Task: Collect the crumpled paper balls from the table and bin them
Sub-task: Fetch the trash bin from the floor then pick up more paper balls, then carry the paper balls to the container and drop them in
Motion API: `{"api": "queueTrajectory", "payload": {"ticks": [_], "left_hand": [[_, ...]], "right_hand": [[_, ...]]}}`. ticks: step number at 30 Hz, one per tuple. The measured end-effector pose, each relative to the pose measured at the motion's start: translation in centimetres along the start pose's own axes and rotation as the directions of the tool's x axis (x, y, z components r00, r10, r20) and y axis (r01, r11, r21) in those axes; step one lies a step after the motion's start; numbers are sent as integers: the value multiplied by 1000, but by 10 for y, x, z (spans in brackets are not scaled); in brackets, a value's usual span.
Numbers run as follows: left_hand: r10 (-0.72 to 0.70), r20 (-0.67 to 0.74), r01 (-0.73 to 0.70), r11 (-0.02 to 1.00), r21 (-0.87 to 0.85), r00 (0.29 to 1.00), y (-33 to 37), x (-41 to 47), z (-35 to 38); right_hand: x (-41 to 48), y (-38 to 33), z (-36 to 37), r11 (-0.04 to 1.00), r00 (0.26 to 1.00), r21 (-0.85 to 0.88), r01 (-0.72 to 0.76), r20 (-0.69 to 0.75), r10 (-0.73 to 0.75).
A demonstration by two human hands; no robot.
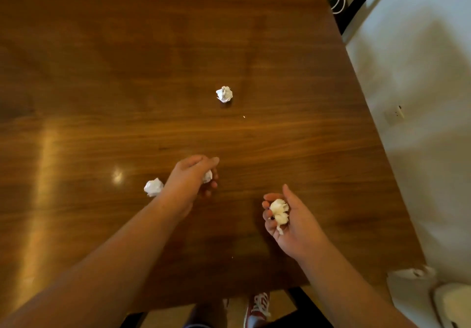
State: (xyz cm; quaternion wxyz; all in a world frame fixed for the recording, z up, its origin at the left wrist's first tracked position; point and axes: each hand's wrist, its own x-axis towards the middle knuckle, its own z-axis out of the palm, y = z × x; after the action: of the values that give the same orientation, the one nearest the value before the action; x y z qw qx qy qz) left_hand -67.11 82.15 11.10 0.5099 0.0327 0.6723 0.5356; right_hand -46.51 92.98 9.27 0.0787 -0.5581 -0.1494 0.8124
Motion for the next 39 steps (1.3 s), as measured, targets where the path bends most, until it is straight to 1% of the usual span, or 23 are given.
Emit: {"api": "queueTrajectory", "payload": {"ticks": [1,3,4,6,10,15,20,23,27,30,35,37,39], "left_hand": [[-85,59,95,978,-186,995,-10,-20,0],[-173,166,231,860,-454,971,-36,-58,0],[-180,196,259,803,-536,964,-50,-77,0],[-177,204,268,723,-636,963,-76,-112,1],[-186,125,213,602,-770,975,-114,-181,12],[-93,-76,-22,482,-876,993,-157,-263,36],[-77,-275,-234,341,-911,958,-207,-327,67],[-105,-384,-351,243,-904,917,-236,-360,75],[-200,-526,-498,172,-850,827,-276,-406,76],[-299,-605,-604,108,-790,738,-313,-445,77],[-487,-635,-743,-45,-668,600,-384,-510,81],[-551,-619,-783,-105,-613,559,-412,-536,79],[-607,-590,-815,-179,-551,533,-440,-560,73]], "right_hand": [[-7,3,-3,999,1000,-28,-17,6,17],[-22,12,-11,993,998,-100,-56,19,58],[-30,16,-15,986,996,-144,-78,22,82],[-45,24,-22,965,991,-233,-123,27,133],[-74,37,-42,898,968,-396,-192,75,240],[-110,48,-67,805,938,-573,-153,173,301],[-143,64,-88,686,910,-719,-115,201,363],[-157,80,-92,581,897,-808,-98,181,404],[-172,121,-83,427,854,-902,-66,171,492],[-183,167,-68,301,814,-954,-5,171,555],[-211,280,-33,73,726,-991,109,129,675],[-226,334,-21,12,679,-991,137,102,727],[-241,388,-10,-45,640,-984,174,78,764]]}}
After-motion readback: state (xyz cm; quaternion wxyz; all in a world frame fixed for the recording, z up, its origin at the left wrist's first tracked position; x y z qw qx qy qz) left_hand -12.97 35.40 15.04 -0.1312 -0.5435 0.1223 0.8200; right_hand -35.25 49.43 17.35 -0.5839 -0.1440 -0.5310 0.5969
